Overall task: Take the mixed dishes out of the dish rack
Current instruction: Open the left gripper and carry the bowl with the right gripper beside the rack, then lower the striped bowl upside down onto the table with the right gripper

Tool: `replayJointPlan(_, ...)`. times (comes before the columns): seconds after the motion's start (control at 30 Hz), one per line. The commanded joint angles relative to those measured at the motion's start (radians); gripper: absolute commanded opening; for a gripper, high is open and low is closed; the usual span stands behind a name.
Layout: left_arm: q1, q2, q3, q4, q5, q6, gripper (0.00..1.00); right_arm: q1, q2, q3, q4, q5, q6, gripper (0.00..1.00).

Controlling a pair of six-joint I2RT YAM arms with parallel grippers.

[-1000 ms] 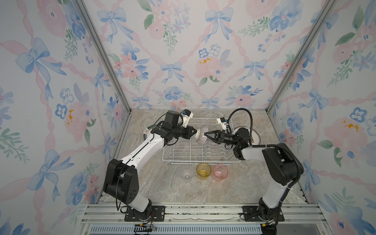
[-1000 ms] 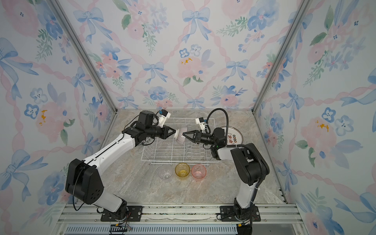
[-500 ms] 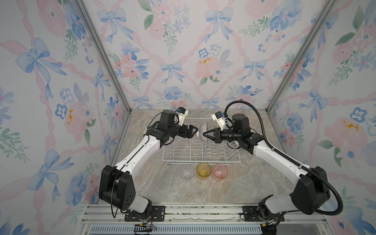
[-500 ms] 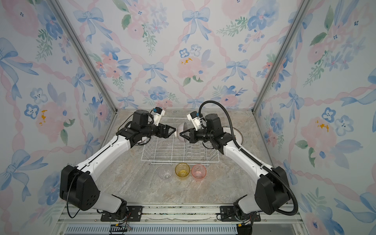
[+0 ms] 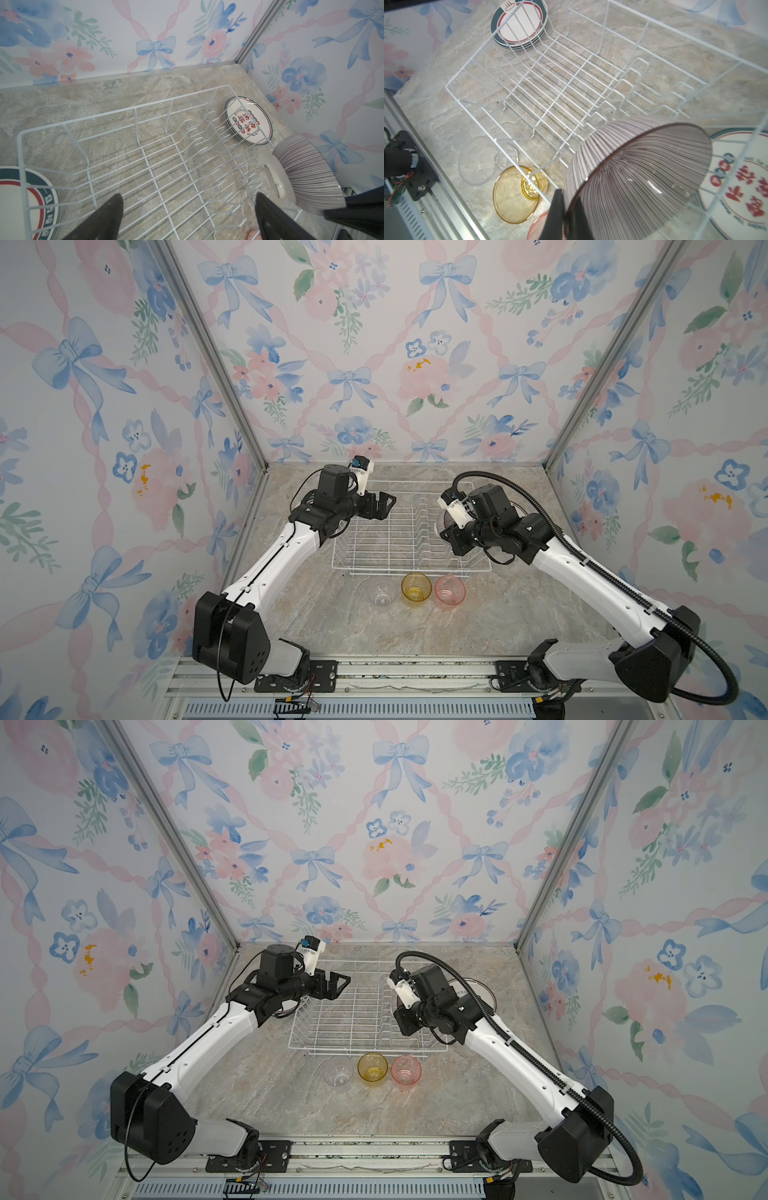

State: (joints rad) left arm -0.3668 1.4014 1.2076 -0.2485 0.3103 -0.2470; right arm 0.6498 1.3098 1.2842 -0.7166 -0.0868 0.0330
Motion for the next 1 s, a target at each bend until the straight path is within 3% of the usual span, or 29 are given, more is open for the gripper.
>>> replayJointPlan(0.0,0.007,-0.019,-0.022,0.021,-0.012,0.020,0.98,0.038,-0.035,0.074,-0.115,0.249,-0.048,0.00)
replayJointPlan(0.2,0.013,-0.028,-0.023,0.020,-0.019,0.032,0.98,0.033,-0.005,0.117,-0.298,0.542,0.014,0.00)
replayJointPlan(0.4,0.022,-0.039,-0.031,0.035,-0.021,0.041,0.98,-0.050,-0.005,0.066,-0.407,0.614,0.114,0.00)
replayJointPlan(0.5,0.028,-0.042,-0.038,0.041,-0.012,0.045,0.98,-0.097,-0.038,0.018,-0.423,0.590,0.158,0.00)
replayJointPlan(0.7,0.042,-0.045,-0.052,0.059,0.011,0.046,0.98,-0.196,-0.063,-0.117,-0.373,0.397,0.196,0.00)
replayJointPlan(0.97,0.052,-0.054,-0.062,0.061,0.023,0.048,0.98,-0.246,0.020,-0.199,-0.298,0.276,0.191,0.00)
